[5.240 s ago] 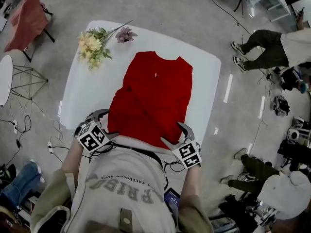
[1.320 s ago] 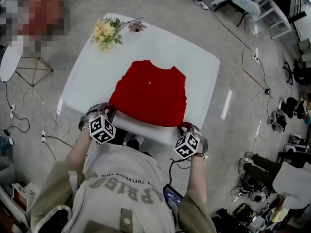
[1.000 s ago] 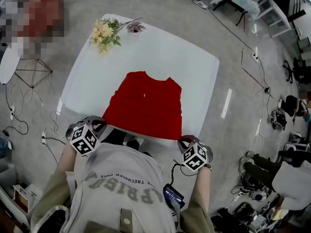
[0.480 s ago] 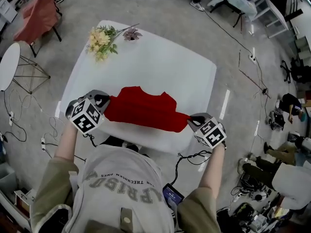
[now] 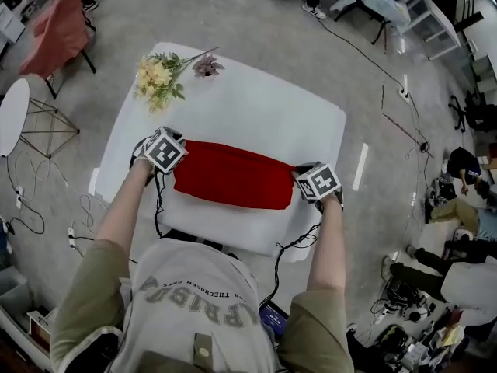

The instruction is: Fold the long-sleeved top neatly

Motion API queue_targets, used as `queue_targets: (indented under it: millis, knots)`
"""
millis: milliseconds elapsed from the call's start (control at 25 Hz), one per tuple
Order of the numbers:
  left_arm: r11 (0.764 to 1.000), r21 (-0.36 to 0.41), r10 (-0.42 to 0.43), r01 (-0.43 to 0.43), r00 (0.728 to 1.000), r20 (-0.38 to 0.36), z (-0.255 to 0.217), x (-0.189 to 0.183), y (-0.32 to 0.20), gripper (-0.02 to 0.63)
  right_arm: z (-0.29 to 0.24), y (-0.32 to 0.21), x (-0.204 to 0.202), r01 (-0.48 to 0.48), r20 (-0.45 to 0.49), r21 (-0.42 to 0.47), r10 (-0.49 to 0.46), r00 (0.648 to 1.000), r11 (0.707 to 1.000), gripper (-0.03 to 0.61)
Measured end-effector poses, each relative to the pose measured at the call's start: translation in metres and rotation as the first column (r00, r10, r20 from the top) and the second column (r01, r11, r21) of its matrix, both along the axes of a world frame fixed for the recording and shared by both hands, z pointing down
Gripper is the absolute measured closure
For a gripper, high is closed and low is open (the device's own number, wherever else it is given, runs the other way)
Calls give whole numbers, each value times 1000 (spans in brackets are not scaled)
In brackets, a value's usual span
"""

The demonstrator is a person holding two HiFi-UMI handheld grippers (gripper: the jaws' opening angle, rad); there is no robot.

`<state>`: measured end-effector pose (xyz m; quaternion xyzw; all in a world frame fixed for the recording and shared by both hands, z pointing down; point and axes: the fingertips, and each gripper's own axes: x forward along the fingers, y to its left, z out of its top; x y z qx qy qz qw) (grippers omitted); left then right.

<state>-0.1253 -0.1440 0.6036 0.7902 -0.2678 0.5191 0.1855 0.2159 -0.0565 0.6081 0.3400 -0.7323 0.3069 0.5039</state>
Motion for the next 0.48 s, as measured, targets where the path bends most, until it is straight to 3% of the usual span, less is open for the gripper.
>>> queue_targets:
  millis: [120, 160, 200, 280, 320, 400, 480]
  knots:
    - [982, 12, -188, 189, 979, -77, -6, -9, -22, 469, -8, -18, 7, -62, 2, 107, 62, 998, 992, 487]
    - [973, 36, -223, 227, 970, -96, -13, -14, -27, 460, -16, -23, 7, -71, 21, 145, 69, 997, 987, 421]
    - [965, 69, -245, 253, 963, -114, -22, -19, -30, 452, -26, -26, 6, -74, 40, 181, 68, 997, 981, 364]
    - [958, 134, -231, 251, 961, -150, -45, -23, -23, 446, -54, -24, -1, -58, 77, 258, 39, 996, 964, 359]
    - [967, 151, -182, 206, 970, -163, -57, -18, -10, 436, -67, -18, -10, -35, 99, 290, 6, 995, 956, 359]
    - [990, 139, -1, 22, 988, -154, -68, 6, 35, 384, -84, 7, -41, 54, 141, 304, -101, 985, 951, 357]
    - [975, 97, 209, -201, 974, -86, -55, 29, 86, 294, -75, 40, -78, 187, 148, 244, -227, 963, 952, 228]
